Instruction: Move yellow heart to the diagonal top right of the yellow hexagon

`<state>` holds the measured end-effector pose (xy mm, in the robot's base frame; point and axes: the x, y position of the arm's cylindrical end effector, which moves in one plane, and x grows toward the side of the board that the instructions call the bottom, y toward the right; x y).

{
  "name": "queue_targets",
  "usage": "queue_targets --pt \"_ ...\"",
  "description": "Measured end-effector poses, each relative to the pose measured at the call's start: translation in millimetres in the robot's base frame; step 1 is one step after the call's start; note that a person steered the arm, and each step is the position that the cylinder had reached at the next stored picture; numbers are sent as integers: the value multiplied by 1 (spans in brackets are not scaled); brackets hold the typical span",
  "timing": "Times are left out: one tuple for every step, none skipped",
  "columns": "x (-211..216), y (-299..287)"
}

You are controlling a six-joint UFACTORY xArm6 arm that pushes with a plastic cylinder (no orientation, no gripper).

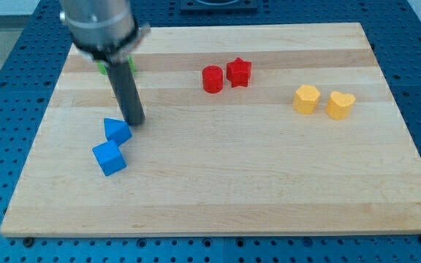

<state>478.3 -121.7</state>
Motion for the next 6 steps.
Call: queue_targets --pt "33 89" --pt "25 200" --pt "-12 303" --pt "-95 343" --pt "-175 342" --pt "-214 331"
